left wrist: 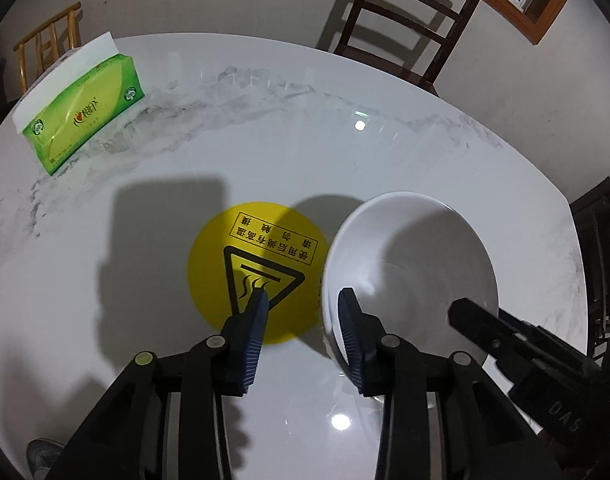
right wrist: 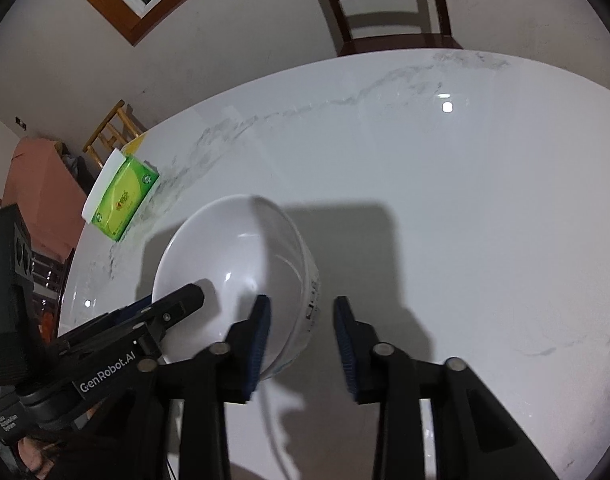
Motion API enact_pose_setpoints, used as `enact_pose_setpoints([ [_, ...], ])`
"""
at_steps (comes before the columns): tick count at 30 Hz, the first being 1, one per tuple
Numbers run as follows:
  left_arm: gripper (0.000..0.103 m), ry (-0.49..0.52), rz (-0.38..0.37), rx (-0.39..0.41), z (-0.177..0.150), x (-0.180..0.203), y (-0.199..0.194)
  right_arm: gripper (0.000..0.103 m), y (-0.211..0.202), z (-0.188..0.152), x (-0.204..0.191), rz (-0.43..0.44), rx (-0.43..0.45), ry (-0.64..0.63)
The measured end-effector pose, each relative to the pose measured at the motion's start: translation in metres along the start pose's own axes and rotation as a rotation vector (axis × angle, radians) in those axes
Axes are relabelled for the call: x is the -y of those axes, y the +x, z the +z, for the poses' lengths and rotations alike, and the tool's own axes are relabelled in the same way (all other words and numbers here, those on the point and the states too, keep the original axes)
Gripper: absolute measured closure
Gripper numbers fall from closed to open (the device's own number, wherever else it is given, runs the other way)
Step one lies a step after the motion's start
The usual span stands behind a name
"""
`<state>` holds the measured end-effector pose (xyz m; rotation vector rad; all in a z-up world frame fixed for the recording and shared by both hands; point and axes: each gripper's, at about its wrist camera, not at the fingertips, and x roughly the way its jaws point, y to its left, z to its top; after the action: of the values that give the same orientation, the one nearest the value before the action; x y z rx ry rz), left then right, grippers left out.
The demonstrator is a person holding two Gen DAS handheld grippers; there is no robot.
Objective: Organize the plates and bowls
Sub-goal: 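Move both tools to the other white bowl by the yellow sticker, then grasp the rim of the white bowl with both tools, then carry the white bowl over the pink bowl with both tools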
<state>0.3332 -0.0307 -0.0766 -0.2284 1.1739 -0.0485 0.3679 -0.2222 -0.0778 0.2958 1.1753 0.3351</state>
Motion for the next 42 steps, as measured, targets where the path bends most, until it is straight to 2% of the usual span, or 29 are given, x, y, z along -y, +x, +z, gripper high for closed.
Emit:
enact_pose_setpoints([
  [2,0.085,0.015,-0.016,-0.005,0.0,0.003,0.001,0.078,0.003,-0.001,-0.002,0.015,-0.012,-0.001],
  [4,0.092,0.031,-0.032,-0.014,-0.002,0.006,0.001,0.078,0.002,-0.002,-0.002,0.014,-0.01,-0.003],
  [7,0.093,0.051,-0.008,-0.015,-0.005,0.011,0.0,0.079,0.001,-0.004,-0.003,0.0,-0.017,-0.024],
  [17,0.093,0.061,-0.017,-0.048,-0.016,0.017,-0.015,0.082,-0.017,-0.014,-0.003,-0.005,-0.026,-0.024],
  [33,0.093,0.108,-0.018,-0.005,-0.04,0.032,-0.074,0.082,-0.079,-0.037,-0.023,-0.008,0.024,-0.05],
  [42,0.093,0.137,-0.026,0.015,-0.07,0.04,-0.113,0.082,-0.117,-0.069,-0.033,-0.009,0.044,-0.059],
])
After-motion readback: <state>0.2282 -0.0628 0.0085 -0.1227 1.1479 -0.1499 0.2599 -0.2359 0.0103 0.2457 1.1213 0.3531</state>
